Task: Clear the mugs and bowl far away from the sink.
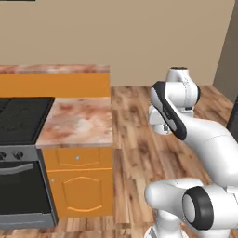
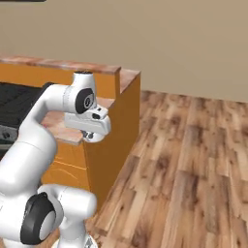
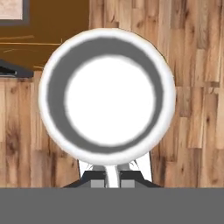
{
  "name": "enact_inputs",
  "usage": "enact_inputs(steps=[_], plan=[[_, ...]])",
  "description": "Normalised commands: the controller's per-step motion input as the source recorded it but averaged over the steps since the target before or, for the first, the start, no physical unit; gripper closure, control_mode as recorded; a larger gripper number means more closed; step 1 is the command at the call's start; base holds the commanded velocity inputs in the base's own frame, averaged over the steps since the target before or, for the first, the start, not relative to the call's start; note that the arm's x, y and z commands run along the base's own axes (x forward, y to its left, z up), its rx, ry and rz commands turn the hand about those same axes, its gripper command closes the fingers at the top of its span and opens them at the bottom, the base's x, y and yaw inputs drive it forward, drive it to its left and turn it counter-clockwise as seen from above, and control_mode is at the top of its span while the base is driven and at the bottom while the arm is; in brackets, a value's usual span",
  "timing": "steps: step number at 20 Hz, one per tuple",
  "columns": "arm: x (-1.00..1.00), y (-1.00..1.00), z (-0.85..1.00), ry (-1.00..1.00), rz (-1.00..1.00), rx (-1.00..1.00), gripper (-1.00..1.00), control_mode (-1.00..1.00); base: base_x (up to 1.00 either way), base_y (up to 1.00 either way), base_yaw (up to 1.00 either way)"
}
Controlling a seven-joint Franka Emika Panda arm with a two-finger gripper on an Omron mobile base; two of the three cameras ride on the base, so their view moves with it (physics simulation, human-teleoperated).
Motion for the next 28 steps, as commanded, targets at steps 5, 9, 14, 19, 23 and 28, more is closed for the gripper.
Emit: enact_inputs(steps=[5,9,14,19,23,28], plan=[[0.0,0.0,0.0,0.0,0.0,0.0,1.0,1.0,0.95,0.99,-0.33],[0.0,0.0,0.0,0.0,0.0,0.0,1.0,1.0,0.6,0.9,-0.19],[0.0,0.0,0.0,0.0,0.0,0.0,1.0,1.0,0.38,0.63,-0.07],[0.0,0.0,0.0,0.0,0.0,0.0,1.0,1.0,0.34,0.19,0.0],[0.0,0.0,0.0,0.0,0.0,0.0,1.0,1.0,0.42,0.29,0.0],[0.0,0.0,0.0,0.0,0.0,0.0,1.0,1.0,0.54,0.29,0.0]])
